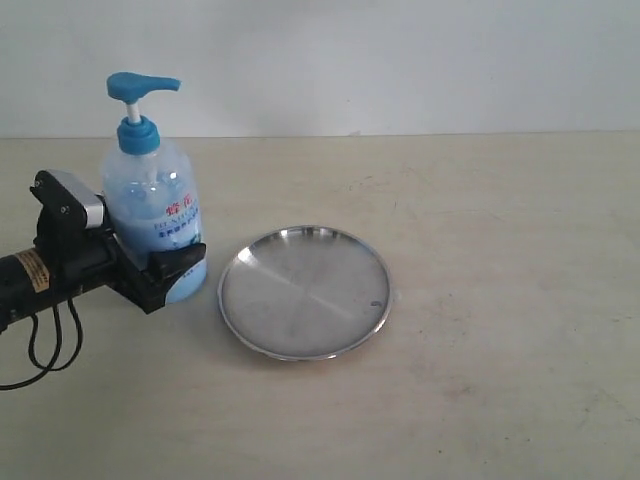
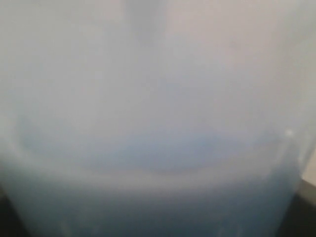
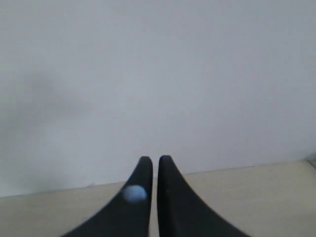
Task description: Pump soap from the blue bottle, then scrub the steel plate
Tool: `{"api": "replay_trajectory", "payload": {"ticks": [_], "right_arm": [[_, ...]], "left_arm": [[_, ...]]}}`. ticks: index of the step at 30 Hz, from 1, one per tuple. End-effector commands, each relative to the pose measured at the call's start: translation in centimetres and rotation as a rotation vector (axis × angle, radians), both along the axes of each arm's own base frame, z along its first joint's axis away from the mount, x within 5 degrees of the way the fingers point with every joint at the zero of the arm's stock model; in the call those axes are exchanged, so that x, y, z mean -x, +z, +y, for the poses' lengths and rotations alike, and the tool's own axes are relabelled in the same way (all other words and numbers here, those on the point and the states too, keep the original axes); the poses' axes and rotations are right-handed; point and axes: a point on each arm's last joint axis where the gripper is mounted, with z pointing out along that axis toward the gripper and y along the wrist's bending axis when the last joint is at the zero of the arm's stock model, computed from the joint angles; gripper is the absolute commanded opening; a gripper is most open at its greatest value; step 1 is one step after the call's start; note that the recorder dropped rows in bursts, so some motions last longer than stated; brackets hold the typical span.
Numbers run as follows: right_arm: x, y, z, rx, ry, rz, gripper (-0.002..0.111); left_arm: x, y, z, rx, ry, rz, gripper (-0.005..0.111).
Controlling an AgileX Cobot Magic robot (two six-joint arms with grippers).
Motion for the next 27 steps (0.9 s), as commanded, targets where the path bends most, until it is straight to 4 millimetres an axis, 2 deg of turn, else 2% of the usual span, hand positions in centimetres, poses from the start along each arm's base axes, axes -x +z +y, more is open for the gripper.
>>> {"api": "replay_trajectory", "payload": {"ticks": [1,5,10,13,17,21,24,27], "right_arm": [[-6.0,0.4,0.5,0.046,0.065,0.167,0.001],[-11.0,0.0,3.7,0.228,0.243,0.292,0.001],[-14.8,0.1,8.4,0.477,0.431,0.308,0.001],[-17.0,-0.6,9.9,0.480,0.469,0.332,0.001],[-20.2,-1.3,10.9,0.423,0.467,0.362,0.001],[-21.9,0.3,12.9,0.420,0.501,0.253,0.001],[-22.1,2.5,15.5,0.358,0.555,0.132,0.001],[-22.3,2.5,18.6,0.350,0.627,0.097,0.001]], "left_arm": [[0.8,-0.5,-0.7,-0.050,-0.122,0.008,0.004],[0.9,-0.5,-0.7,-0.052,-0.132,0.008,0.004],[0.9,-0.4,-0.7,-0.082,-0.132,0.015,0.004],[1.0,-0.2,-0.6,-0.149,-0.149,0.016,0.004],[0.9,0.3,-0.2,-0.237,-0.133,0.031,0.004],[0.8,0.8,-0.2,-0.234,-0.132,0.015,0.004],[0.8,0.9,-0.2,-0.223,-0.135,0.004,0.004],[0.8,0.9,-0.3,-0.223,-0.142,0.002,0.004]]}}
